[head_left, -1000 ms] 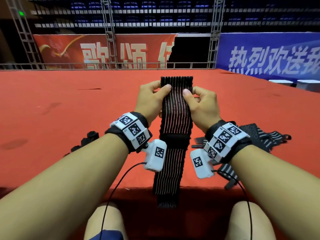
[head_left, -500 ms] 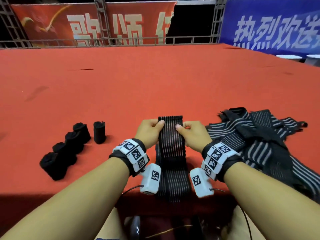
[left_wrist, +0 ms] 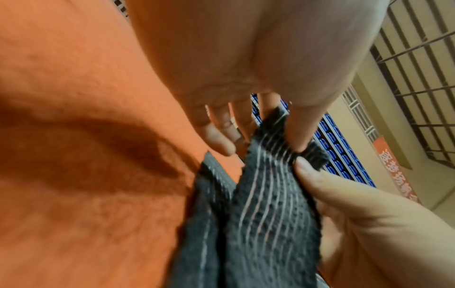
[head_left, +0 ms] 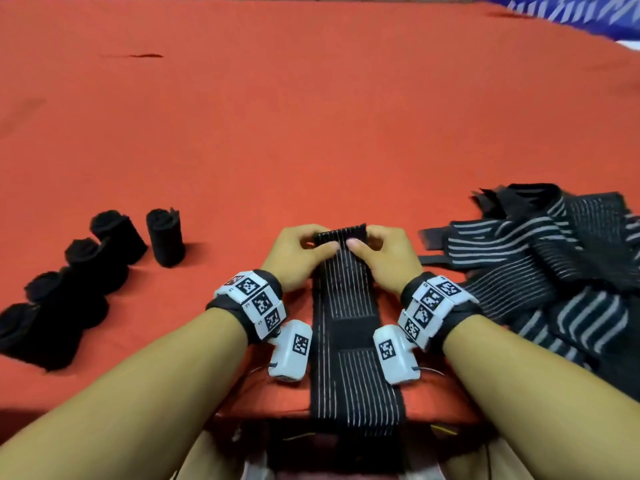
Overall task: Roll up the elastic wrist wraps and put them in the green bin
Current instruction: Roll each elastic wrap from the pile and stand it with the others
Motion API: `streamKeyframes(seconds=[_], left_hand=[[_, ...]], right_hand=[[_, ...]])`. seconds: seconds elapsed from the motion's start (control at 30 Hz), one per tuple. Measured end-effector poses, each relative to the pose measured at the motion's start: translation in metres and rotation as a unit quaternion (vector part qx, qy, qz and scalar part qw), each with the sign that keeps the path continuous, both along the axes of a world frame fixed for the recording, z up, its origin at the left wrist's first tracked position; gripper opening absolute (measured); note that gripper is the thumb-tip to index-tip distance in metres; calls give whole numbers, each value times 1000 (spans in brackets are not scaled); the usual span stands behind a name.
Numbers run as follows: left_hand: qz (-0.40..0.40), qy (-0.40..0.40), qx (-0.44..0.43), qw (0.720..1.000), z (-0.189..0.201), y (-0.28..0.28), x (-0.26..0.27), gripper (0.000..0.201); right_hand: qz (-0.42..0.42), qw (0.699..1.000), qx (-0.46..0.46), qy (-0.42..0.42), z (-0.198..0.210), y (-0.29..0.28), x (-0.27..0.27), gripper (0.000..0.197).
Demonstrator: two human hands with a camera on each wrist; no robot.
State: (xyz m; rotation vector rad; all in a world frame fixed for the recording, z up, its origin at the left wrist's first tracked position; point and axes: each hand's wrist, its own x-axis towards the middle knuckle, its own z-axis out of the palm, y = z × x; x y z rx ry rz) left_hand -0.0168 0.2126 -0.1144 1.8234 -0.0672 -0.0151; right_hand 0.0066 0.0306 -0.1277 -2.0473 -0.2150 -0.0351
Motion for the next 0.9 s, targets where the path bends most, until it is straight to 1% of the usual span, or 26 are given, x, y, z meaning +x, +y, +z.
streamKeyframes(seconds=[0.03, 0.07, 0.1, 0.13, 0.17, 0.2, 0.3, 0.5, 0.53, 0.6, 0.67, 0.73, 0.8, 0.83, 0.9], left_hand=[[6, 9, -23, 1000, -1, 0, 2, 13], [17, 18, -45, 999, -2, 0, 5, 16], [25, 25, -53, 998, -5, 0, 8, 20], [28, 27, -52, 998, -8, 1, 10, 20], [25, 25, -45, 998, -12, 1, 11, 18], [18, 22, -39, 999, -15, 1, 11, 13], [3, 9, -33, 999, -20, 0, 9, 10], [21, 0, -62, 998, -12, -5, 2, 13], [23, -8, -55, 998, -10, -5, 1, 13], [21, -21, -31, 999, -5, -5, -1, 14], [12, -34, 10, 999, -1, -4, -2, 14], [1, -48, 58, 997, 3, -3, -3, 21], [-18, -57, 76, 995, 9, -2, -6, 23], [-37, -61, 79, 994, 14, -2, -9, 25], [-78, -75, 88, 990, 26, -1, -16, 38]], right_hand=[[9, 1000, -2, 1, -3, 2, 3, 23], [17, 1000, -3, 0, -6, 3, 5, 8], [18, 1000, 2, 3, -8, 3, 8, 11], [18, 1000, 0, 9, -11, 2, 11, 25], [18, 1000, 5, 21, -12, 2, 12, 32], [18, 999, 14, 31, -13, 1, 13, 35], [16, 998, 50, 45, -13, 1, 13, 32], [3, 993, 86, 81, -14, 4, 13, 12], [2, 993, 88, 84, -14, 4, 13, 10], [1, 993, 84, 84, -9, 4, 11, 13], [-3, 995, 65, 73, -4, 3, 8, 13], [-7, 998, 36, 58, 2, 2, 4, 10], [-12, 998, 47, 46, 9, 3, 0, 10], [-19, 998, 55, 34, 14, 3, -2, 13], [-22, 998, 55, -5, 25, 1, -6, 23]])
